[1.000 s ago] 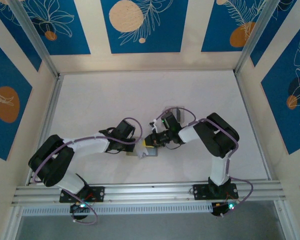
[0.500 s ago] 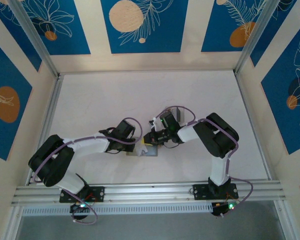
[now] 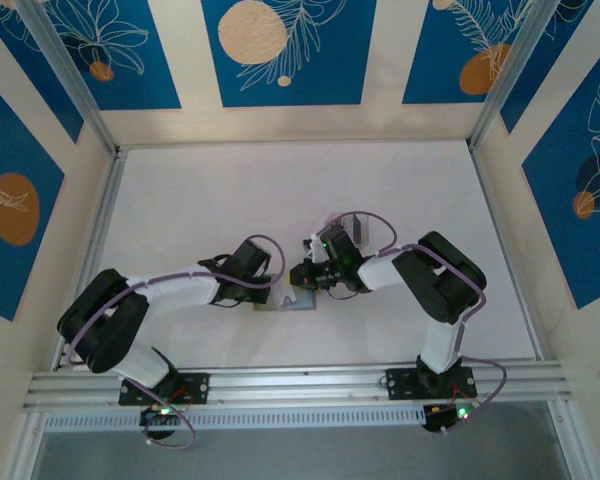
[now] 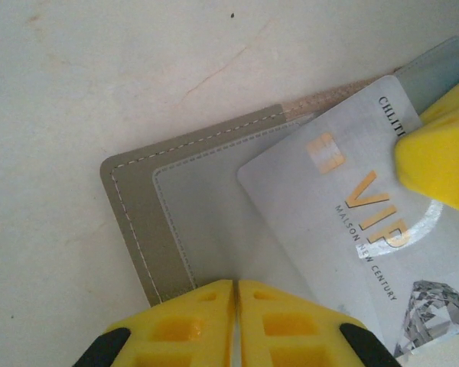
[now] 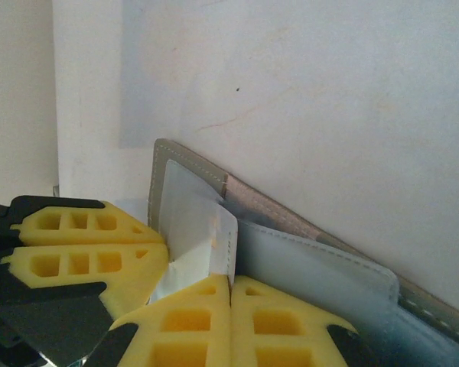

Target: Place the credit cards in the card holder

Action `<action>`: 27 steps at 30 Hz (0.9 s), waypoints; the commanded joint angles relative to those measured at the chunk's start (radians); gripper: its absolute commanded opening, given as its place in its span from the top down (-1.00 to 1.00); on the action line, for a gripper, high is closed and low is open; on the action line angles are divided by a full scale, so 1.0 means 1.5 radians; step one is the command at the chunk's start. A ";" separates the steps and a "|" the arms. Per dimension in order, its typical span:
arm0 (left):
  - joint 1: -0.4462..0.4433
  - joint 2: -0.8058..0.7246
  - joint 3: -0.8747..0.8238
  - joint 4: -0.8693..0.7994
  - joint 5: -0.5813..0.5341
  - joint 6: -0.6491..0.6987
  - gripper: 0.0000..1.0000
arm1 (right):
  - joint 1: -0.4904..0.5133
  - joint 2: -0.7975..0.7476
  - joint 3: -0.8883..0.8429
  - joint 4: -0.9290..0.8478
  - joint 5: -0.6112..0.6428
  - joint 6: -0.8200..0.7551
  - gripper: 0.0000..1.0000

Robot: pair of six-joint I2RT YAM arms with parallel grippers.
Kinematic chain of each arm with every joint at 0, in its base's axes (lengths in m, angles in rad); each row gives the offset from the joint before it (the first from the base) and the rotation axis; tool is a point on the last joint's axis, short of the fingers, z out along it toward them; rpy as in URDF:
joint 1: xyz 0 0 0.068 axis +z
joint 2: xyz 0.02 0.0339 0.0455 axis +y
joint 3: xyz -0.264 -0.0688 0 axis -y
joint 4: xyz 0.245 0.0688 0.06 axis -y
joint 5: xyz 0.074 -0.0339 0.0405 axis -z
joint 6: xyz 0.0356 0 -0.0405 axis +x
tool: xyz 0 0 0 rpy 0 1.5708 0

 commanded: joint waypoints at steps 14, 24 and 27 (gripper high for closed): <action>-0.004 0.033 -0.005 -0.056 0.004 0.013 0.80 | 0.068 0.005 -0.040 0.022 0.173 0.068 1.00; -0.004 0.033 -0.006 -0.047 0.011 0.008 0.80 | 0.117 0.001 -0.041 0.024 0.199 0.083 1.00; -0.004 0.028 -0.003 -0.045 0.019 0.002 0.79 | 0.127 0.011 -0.039 0.026 0.195 0.088 1.00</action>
